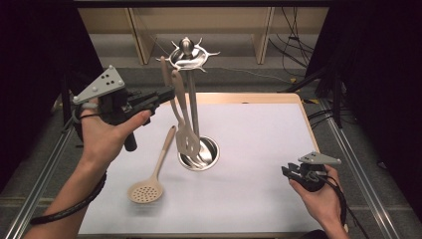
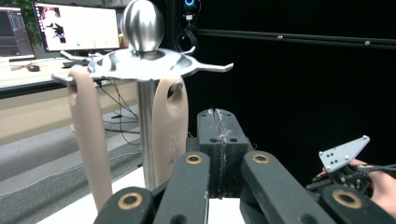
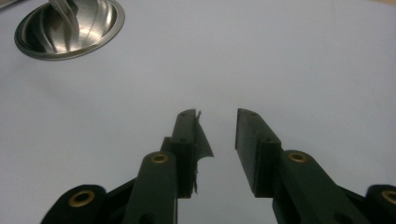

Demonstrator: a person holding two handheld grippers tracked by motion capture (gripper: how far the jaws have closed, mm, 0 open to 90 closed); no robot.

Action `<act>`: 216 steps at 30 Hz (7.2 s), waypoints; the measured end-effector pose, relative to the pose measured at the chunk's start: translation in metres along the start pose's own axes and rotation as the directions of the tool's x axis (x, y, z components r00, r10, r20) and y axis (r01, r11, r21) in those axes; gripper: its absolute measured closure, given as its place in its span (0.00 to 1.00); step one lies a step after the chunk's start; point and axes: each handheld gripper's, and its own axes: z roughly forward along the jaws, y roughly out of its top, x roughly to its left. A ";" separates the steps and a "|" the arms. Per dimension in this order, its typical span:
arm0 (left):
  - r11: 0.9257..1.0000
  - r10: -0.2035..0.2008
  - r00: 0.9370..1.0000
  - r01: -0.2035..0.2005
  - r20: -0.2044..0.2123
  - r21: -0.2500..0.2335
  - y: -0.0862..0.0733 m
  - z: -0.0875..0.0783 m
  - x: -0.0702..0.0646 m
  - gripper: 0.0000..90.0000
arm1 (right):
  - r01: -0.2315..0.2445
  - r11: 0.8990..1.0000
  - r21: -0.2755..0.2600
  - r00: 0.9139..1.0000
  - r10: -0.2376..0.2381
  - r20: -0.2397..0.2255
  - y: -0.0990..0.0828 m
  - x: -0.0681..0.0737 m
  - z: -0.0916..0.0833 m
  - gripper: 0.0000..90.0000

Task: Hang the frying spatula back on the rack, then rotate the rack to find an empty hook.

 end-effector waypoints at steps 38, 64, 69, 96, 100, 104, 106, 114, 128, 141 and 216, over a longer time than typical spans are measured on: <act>0.999 0.025 0.998 -0.026 -0.049 -0.018 0.014 0.017 0.005 0.99 | -0.023 1.000 0.002 1.000 0.023 -0.004 0.000 0.002 0.000 0.77; 0.999 -0.017 0.993 0.013 -0.113 -0.032 0.017 0.007 0.031 0.99 | -0.041 0.999 0.024 0.999 0.041 -0.009 0.000 0.003 0.000 0.78; 0.999 -0.014 0.991 0.010 -0.131 -0.033 0.018 0.007 0.035 0.99 | -0.041 0.999 0.024 0.999 0.041 -0.007 0.000 0.003 -0.001 0.78; 1.000 -0.013 0.980 0.012 -0.199 -0.007 0.021 0.015 0.055 0.99 | 0.013 1.000 -0.010 1.000 -0.013 0.006 -0.001 -0.001 0.001 0.78; 1.000 -0.013 0.978 0.012 -0.207 -0.004 0.022 0.017 0.057 0.99 | 0.004 1.000 -0.015 1.000 -0.003 0.005 -0.001 0.000 0.002 0.78; 1.000 -0.006 0.978 0.006 -0.210 -0.001 0.022 0.018 0.058 0.99 | 0.003 1.000 -0.015 1.000 -0.003 0.005 -0.001 0.000 0.002 0.78; 1.000 -0.003 0.978 0.003 -0.210 -0.001 0.022 0.019 0.058 0.99 | 0.011 1.000 -0.005 1.000 -0.011 0.004 -0.001 -0.001 0.002 0.77; 1.000 0.021 0.979 -0.018 -0.205 0.013 0.008 0.008 0.053 0.92 | 0.021 1.000 -0.008 1.000 -0.021 0.007 -0.002 -0.003 0.000 0.76; 0.986 0.000 0.974 0.038 -0.227 0.165 -0.082 -0.025 0.053 0.73 | -0.031 0.999 0.016 0.999 0.031 0.011 -0.006 -0.003 -0.001 0.75; 0.964 -0.008 0.975 0.066 -0.222 0.257 -0.126 -0.031 0.049 0.73 | -0.004 1.000 -0.018 1.000 0.004 0.021 -0.004 -0.002 -0.002 0.74; 0.526 -0.091 0.995 0.083 -0.041 0.846 -0.235 -0.014 -0.008 0.99 | 0.007 1.000 0.021 1.000 -0.007 -0.009 -0.002 0.000 -0.001 0.75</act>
